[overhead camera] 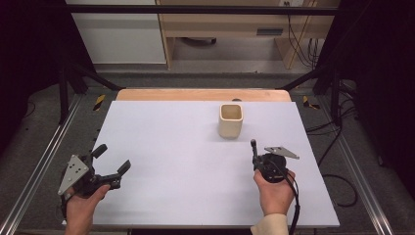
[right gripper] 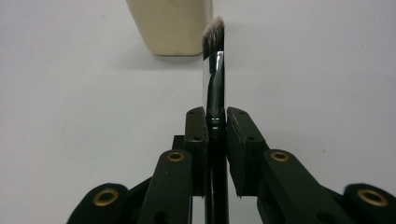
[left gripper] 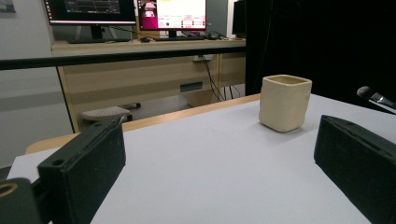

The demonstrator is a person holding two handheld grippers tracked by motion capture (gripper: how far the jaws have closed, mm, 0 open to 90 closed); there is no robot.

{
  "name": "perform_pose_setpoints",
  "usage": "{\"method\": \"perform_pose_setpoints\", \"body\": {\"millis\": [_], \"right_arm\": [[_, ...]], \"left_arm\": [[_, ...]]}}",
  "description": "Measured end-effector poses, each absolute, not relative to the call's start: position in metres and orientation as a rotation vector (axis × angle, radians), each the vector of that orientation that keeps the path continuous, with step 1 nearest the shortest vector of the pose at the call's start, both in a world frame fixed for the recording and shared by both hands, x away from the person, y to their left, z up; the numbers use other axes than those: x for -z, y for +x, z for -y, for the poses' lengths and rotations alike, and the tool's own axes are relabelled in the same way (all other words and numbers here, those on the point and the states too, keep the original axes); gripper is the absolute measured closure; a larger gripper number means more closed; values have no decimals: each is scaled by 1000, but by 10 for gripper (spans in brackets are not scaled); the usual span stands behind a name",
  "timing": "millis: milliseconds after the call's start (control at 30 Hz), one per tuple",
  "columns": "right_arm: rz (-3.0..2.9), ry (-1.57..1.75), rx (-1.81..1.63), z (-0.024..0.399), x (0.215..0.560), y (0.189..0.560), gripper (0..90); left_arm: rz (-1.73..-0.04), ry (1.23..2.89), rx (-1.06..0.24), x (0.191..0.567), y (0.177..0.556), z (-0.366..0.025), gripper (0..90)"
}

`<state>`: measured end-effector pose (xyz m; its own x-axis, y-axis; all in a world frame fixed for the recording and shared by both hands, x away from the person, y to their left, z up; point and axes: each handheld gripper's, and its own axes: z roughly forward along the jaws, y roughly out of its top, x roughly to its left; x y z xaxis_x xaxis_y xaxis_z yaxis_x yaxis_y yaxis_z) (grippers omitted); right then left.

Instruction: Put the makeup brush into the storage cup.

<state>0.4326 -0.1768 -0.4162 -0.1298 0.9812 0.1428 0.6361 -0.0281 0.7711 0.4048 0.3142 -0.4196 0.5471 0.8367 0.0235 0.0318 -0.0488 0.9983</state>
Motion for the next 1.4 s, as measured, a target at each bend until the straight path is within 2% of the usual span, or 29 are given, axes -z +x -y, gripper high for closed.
{"method": "perform_pose_setpoints", "body": {"millis": [733, 1400], "right_arm": [[-1753, 1620, -1153, 178, 419, 428, 789], [-1637, 1506, -1350, 194, 390, 444, 789]], "left_arm": [[-736, 1578, -773, 422, 405, -289, 14], [-690, 1672, -797, 424, 404, -276, 11]]}}
